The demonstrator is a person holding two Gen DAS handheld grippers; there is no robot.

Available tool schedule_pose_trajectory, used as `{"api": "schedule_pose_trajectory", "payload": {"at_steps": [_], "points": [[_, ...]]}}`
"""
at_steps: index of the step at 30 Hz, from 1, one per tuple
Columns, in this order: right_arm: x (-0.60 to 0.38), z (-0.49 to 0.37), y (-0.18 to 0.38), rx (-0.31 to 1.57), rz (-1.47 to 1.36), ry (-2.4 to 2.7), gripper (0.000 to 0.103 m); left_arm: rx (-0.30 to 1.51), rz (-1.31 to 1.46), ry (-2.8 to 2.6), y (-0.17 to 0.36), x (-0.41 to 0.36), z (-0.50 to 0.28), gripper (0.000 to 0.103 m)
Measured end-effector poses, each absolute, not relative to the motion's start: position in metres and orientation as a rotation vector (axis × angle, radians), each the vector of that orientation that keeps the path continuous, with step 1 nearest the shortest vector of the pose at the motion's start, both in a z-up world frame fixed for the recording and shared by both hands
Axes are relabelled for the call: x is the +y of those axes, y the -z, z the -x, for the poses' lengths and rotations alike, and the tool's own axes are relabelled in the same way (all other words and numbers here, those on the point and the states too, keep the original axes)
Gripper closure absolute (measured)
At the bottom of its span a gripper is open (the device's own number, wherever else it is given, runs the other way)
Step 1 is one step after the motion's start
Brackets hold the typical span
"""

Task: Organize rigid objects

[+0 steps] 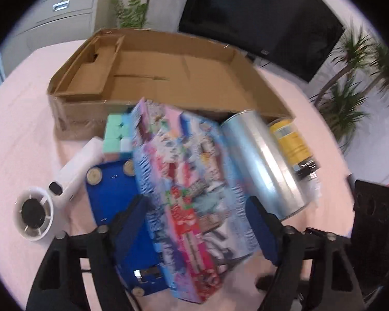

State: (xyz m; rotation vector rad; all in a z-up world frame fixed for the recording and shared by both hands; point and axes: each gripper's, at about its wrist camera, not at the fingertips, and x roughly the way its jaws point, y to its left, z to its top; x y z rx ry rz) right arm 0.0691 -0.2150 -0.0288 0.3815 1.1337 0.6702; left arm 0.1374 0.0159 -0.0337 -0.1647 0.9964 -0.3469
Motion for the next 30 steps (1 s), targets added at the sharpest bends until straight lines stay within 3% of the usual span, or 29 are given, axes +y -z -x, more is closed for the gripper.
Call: {"api": "schedule_pose_trajectory", "payload": {"at_steps": [3, 4, 6, 10, 14, 21, 24, 30], "points": [[-0.212, -0.073, 0.033, 1.121, -0.391, -0.667, 0.031, 1.016, 0.164, 0.339, 0.040, 0.017, -0.133, 0.038], [-0.209, -0.071, 0.031, 1.118, -0.393, -0.695, 0.040, 1.022, 0.153, 0.336, 0.042, 0.016, -0.129, 0.046], [-0.198, -0.063, 0.025, 1.117, -0.366, -0.746, 0.046, 1.037, 0.140, 0.349, 0.044, 0.016, -0.119, 0.050], [-0.186, -0.046, 0.017, 1.135, -0.276, -0.775, 0.046, 1.089, 0.175, 0.396, 0.054, 0.021, -0.099, 0.049], [-0.214, -0.054, 0.023, 1.143, -0.288, -0.667, 0.037, 1.085, 0.201, 0.369, 0.054, 0.023, -0.103, 0.049], [-0.222, -0.083, 0.047, 1.198, -0.223, -0.660, 0.034, 1.112, 0.182, 0.363, 0.063, 0.013, -0.112, 0.038], [-0.210, -0.081, 0.054, 1.179, -0.198, -0.648, 0.024, 1.087, 0.169, 0.352, 0.064, 0.014, -0.109, 0.037], [-0.191, -0.051, 0.035, 1.113, -0.106, -0.604, 0.027, 0.983, 0.148, 0.337, 0.043, 0.015, -0.091, 0.037]]}}
